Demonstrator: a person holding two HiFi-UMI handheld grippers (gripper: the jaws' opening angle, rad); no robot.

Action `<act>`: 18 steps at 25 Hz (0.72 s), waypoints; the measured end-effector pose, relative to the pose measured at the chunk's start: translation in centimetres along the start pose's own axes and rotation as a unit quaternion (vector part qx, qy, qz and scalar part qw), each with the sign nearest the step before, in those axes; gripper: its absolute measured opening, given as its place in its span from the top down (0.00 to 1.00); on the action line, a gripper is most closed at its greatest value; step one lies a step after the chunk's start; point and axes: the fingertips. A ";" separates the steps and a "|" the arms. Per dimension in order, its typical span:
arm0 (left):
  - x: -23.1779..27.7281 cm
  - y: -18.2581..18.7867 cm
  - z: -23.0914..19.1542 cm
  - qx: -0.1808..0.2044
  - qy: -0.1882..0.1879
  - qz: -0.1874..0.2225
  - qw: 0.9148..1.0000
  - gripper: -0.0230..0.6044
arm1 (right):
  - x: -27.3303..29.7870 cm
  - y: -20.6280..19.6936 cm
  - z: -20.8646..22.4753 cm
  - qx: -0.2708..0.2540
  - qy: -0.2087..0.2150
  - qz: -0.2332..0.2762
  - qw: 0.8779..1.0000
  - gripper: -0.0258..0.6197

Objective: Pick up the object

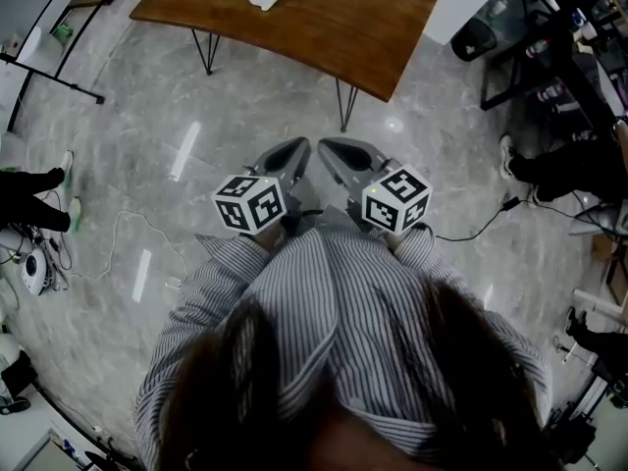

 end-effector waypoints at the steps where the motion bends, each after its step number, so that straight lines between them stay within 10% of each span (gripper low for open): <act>1: 0.5 0.1 -0.4 -0.002 -0.001 -0.001 1.000 0.96 | 0.2 0.2 0.6 0.004 -0.006 0.001 1.000 0.96; 18: 12.9 10.8 -15.7 -0.014 -0.023 0.010 1.000 0.96 | 12.8 12.8 12.4 0.031 -0.073 0.025 0.997 0.96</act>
Point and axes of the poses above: the fingertips, and each gripper's own axes: x forward along the fingers, z to its right, y out of its top, and after that the axes turned 15 degrees about x, right-handed
